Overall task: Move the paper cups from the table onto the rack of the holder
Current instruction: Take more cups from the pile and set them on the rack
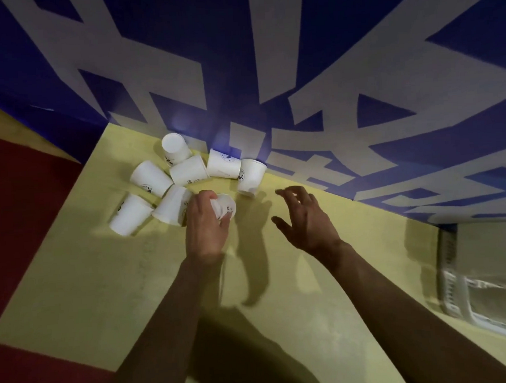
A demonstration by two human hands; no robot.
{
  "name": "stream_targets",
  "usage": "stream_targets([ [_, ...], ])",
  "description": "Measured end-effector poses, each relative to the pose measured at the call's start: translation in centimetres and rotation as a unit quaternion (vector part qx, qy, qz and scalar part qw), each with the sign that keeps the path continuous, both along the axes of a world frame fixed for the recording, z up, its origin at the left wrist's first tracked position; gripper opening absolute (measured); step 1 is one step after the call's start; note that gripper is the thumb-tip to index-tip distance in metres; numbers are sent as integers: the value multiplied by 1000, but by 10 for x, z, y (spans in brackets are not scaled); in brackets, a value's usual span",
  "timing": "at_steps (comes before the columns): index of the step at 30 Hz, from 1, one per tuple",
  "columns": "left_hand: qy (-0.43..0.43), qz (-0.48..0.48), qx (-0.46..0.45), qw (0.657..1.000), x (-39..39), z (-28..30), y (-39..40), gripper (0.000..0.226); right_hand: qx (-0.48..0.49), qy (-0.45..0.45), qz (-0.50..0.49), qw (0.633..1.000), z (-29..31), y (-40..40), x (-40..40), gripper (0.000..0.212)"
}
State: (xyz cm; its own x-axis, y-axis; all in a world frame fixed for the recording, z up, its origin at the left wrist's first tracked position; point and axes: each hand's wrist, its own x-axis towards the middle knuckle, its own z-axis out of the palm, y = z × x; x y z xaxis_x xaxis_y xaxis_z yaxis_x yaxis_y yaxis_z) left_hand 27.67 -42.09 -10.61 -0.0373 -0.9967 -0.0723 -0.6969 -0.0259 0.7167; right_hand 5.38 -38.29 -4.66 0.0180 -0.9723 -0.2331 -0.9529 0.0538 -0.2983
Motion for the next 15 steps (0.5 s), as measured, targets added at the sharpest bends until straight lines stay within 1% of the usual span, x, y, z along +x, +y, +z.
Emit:
stream_targets([
  [2, 14, 5, -25, 1000, 8, -4, 13, 44, -3, 0, -17, 1000, -11, -23, 10, 69],
  [4, 6, -1, -32, 999, 17, -7, 23, 49, -13, -2, -34, 999, -20, -43, 21, 70],
  [6, -2, -34, 15, 999, 25, -12, 27, 65, -20, -9, -42, 999, -26, -58, 30, 68],
  [7, -1, -39, 39, 998, 29, -15, 30, 69, -19, -12, -46, 999, -29, -64, 33, 68],
  [9, 6, -15, 62, 998, 32, -22, 35, 69, -9, -9, -52, 999, -35, -74, 39, 68],
  [10, 5, -4, 78, 997, 33, -26, 37, 74, -3, -3, -57, 998, -38, -78, 43, 68],
  [13, -4, -7, 150, 989, 35, -34, 41, 99, 24, 16, -74, 997, -45, -87, 52, 70],
  [15, 0, -22, 164, 986, 37, -38, 42, 109, 37, 28, -79, 996, -50, -91, 55, 73],
])
